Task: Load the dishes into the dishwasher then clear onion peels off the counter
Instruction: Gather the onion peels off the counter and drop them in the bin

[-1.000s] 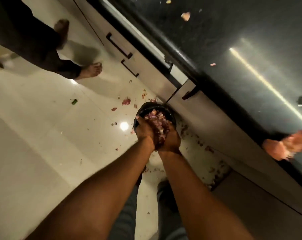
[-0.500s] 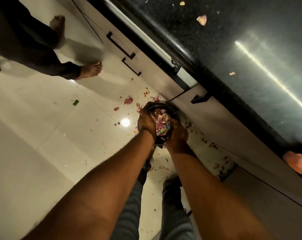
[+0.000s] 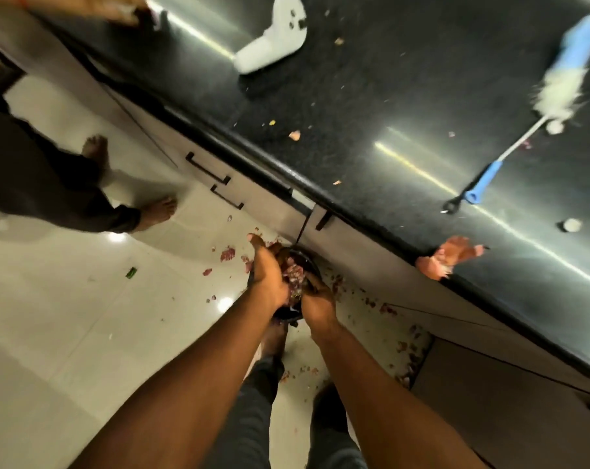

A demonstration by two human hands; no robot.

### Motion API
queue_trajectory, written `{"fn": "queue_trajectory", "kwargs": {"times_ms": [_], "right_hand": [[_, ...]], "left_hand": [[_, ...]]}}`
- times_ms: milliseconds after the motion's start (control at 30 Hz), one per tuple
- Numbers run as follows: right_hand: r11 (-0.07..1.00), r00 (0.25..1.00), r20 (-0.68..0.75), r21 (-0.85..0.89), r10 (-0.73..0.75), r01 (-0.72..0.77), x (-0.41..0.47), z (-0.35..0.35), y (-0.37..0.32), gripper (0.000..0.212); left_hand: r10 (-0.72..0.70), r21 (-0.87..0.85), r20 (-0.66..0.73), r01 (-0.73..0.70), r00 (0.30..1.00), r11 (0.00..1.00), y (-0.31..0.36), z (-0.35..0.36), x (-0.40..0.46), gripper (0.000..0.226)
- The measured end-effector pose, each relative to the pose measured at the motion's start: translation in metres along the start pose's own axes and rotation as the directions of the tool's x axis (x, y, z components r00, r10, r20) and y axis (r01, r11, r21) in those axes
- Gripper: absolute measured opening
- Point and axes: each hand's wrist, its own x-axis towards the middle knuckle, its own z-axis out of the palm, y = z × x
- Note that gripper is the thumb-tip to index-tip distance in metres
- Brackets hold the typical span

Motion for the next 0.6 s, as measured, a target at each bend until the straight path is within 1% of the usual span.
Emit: {"fn": "queue_trajectory", "kwargs": {"times_ms": [33, 67, 100, 133, 200, 233, 267, 300, 333, 367, 400, 467, 500, 600], "right_hand": [[0.999, 0.999, -0.034, -0.042, 0.015, -0.016, -0.006, -0.004, -0.003, 0.041], [0.999, 0.997, -0.075, -0.021, 0.029, -0.031, -0.013, -0.01, -0.007, 0.043], [0.999, 0.994, -0.1, -0.007, 0.05, -0.051, -0.018, -0.012, -0.01, 0.044], [0.999, 0.994, -0.103, 0.03, 0.04, -0.037, -0.022, -0.015, -0.014, 0.042], [0.989, 0.992, -0.109, 0.13, -0.061, 0.075, -0.024, -0.024, -0.018, 0.035], [0.98, 0.985, -0.121, 0.142, -0.123, 0.14, -0.023, -0.031, -0.02, 0.03], [0.97, 0.975, -0.138, 0.149, -0.174, 0.194, -0.018, -0.041, -0.017, 0.025], [0.963, 0.973, -0.137, 0.172, -0.184, 0.206, -0.009, -0.051, -0.015, 0.021], [0.952, 0.972, -0.15, 0.219, -0.183, 0.213, -0.014, -0.066, -0.018, 0.024], [0.942, 0.966, -0.157, 0.235, -0.207, 0.241, -0.027, -0.079, -0.021, 0.028], [0.924, 0.953, -0.187, 0.259, -0.238, 0.282, -0.045, -0.099, -0.025, 0.026], [0.888, 0.918, -0.289, 0.294, -0.272, 0.355, -0.071, -0.136, -0.026, 0.023], [0.857, 0.891, -0.364, 0.33, -0.272, 0.397, -0.078, -0.164, -0.022, 0.023], [0.811, 0.814, -0.542, 0.368, -0.211, 0.455, -0.097, -0.243, -0.004, 0.016]], "left_hand": [[0.022, 0.044, -0.061, -0.02, 0.998, 0.999, 0.003, 0.003, -0.011, 0.099], [0.042, 0.12, -0.089, -0.031, 0.995, 0.992, 0.002, 0.004, -0.018, 0.095], [0.05, 0.177, -0.085, -0.034, 0.995, 0.984, 0.002, 0.006, -0.026, 0.089], [0.06, 0.261, -0.118, -0.027, 0.991, 0.965, -0.002, 0.003, -0.019, 0.083], [0.083, 0.439, -0.173, 0.002, 0.981, 0.898, -0.016, 0.01, -0.005, 0.084], [0.053, 0.522, -0.152, 0.034, 0.987, 0.852, -0.023, 0.022, -0.018, 0.081], [0.027, 0.61, -0.125, 0.055, 0.992, 0.79, -0.03, 0.033, -0.026, 0.074], [0.019, 0.688, -0.088, 0.047, 0.996, 0.724, -0.035, 0.05, -0.051, 0.06], [0.021, 0.768, -0.007, -0.008, 1.0, 0.64, -0.043, 0.067, -0.074, 0.049], [0.04, 0.811, 0.075, -0.084, 0.996, 0.58, -0.056, 0.081, -0.087, 0.044], [0.026, 0.856, 0.151, -0.144, 0.988, 0.497, -0.071, 0.096, -0.095, 0.043], [0.035, 0.913, 0.232, -0.231, 0.972, 0.336, -0.1, 0.119, -0.094, 0.043], [0.042, 0.928, 0.272, -0.274, 0.961, 0.251, -0.12, 0.134, -0.09, 0.042], [-0.031, 0.901, 0.433, -0.433, 0.901, 0.002, -0.177, 0.175, -0.103, 0.035]]}}
